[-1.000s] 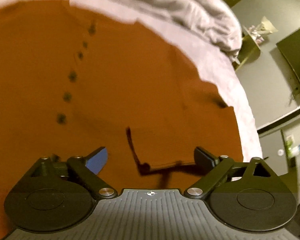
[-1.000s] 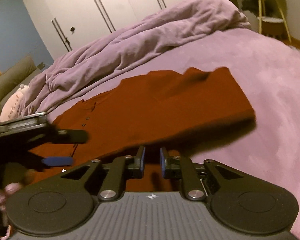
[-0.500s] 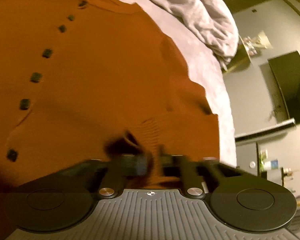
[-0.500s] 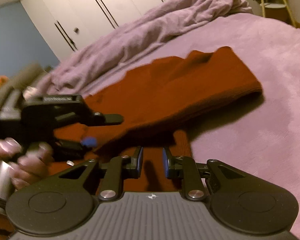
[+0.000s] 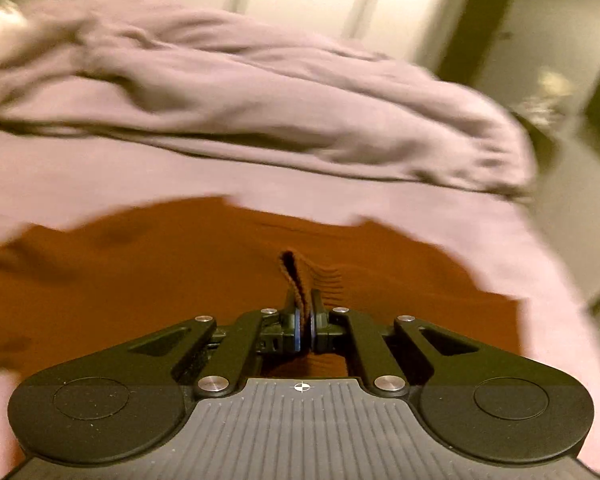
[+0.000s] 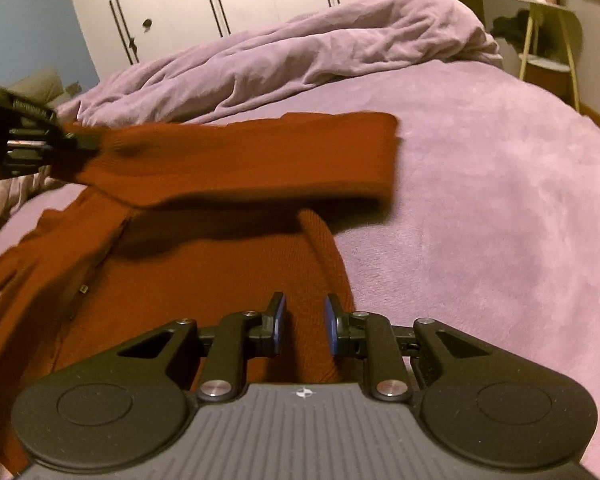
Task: Fold small clothes
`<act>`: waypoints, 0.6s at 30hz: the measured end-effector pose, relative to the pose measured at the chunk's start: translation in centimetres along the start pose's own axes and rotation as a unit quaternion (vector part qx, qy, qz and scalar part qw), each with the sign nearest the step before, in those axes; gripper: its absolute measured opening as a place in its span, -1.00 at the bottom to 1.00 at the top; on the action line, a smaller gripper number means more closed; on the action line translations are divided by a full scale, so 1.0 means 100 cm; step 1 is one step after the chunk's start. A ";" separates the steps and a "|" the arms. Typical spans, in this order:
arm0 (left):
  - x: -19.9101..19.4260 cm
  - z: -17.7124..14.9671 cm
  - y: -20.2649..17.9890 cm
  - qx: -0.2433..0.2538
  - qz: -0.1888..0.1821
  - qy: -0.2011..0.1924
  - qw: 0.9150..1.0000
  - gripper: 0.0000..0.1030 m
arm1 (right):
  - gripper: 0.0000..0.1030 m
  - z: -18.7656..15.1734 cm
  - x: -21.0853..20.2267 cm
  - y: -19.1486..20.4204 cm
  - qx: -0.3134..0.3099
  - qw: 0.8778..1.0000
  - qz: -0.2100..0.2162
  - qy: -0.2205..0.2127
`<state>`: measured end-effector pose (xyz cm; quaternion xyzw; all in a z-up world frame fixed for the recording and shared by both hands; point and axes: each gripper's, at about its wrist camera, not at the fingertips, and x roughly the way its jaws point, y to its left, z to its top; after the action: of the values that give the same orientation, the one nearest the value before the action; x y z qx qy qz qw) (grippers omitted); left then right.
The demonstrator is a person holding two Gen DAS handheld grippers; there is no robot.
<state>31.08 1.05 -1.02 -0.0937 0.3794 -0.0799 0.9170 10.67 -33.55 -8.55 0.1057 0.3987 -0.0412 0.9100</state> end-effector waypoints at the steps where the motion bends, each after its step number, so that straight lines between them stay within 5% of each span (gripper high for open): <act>1: 0.004 -0.004 0.012 -0.001 0.011 0.004 1.000 -0.88 | -0.61 0.001 0.000 0.001 -0.003 1.000 -0.002 0.001; 4: 0.018 -0.016 0.040 -0.027 0.023 0.038 0.999 -0.68 | -0.56 0.008 0.000 0.005 -0.002 1.000 -0.002 0.005; 7: 0.028 -0.030 0.060 -0.053 0.016 0.060 0.997 -0.25 | -0.40 0.016 0.000 0.013 -0.012 1.000 -0.001 -0.002; 10: 0.031 -0.034 0.065 -0.067 -0.009 0.053 0.996 -0.19 | -0.37 0.023 0.003 0.024 -0.040 0.999 -0.011 -0.014; 13: 0.040 -0.031 0.064 -0.089 -0.037 0.068 0.993 -0.32 | -0.36 0.029 0.014 0.030 -0.060 0.998 -0.031 -0.017; 15: 0.048 -0.028 0.061 -0.087 -0.043 0.082 0.992 -0.93 | -0.36 0.032 0.022 0.035 -0.079 0.995 -0.051 -0.018; 18: 0.052 -0.023 0.052 -0.063 -0.022 0.071 0.995 -0.97 | -0.36 0.039 0.034 0.041 -0.101 0.991 -0.081 -0.022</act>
<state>33.46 4.75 -7.37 -0.1539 0.4457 -0.0827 0.8780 16.38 -30.36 -7.84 -0.0200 0.3882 -0.0765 0.9182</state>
